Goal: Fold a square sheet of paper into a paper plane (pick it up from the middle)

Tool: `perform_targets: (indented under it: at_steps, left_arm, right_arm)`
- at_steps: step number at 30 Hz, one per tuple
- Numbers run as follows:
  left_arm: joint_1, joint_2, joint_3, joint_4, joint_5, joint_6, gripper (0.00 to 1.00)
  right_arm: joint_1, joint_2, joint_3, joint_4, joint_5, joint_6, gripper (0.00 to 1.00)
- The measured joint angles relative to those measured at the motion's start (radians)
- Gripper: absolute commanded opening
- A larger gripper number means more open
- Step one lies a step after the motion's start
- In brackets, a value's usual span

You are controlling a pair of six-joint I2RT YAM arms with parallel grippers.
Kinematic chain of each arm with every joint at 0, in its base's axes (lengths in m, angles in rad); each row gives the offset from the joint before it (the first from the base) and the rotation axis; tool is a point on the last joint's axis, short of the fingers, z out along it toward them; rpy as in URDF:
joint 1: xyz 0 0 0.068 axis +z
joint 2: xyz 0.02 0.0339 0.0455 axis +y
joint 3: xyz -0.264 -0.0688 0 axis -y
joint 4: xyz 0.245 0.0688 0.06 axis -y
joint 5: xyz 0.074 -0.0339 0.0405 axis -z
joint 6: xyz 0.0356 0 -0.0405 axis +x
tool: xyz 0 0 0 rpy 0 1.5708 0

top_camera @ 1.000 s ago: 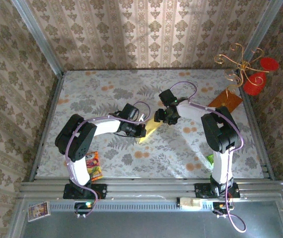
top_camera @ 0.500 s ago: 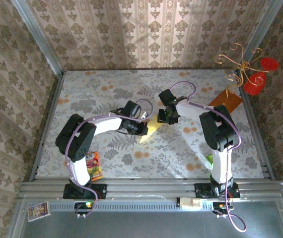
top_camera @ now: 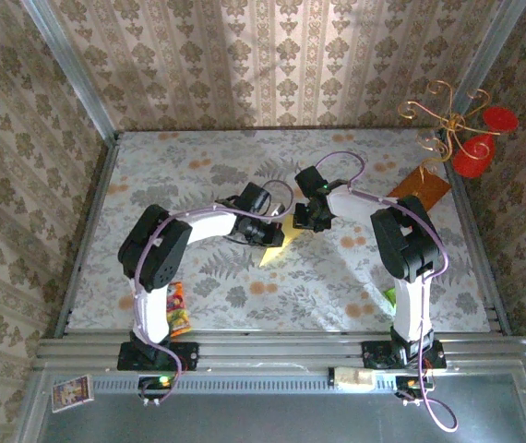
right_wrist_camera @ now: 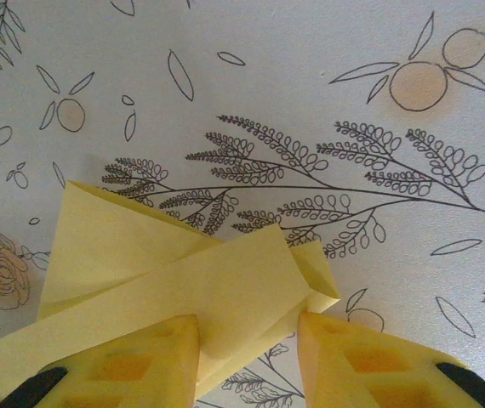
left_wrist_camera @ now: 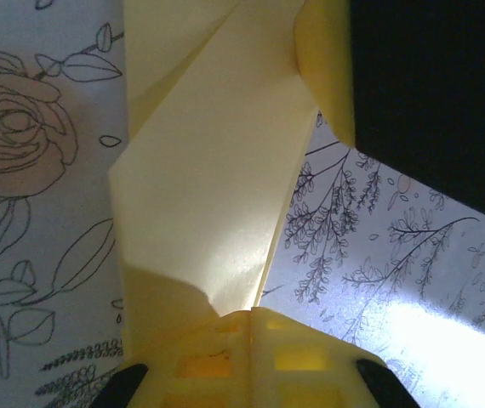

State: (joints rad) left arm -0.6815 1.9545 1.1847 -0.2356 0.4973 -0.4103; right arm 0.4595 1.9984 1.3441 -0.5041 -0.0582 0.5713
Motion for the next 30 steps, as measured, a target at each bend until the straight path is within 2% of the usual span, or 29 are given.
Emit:
perform_targets:
  at_steps: [30]
  left_arm:
    - [0.002, 0.06, 0.032, 0.049, 0.03, 0.008, 0.02]
  right_arm:
    - [-0.007, -0.016, -0.04, 0.041, 0.003, 0.001, 0.31]
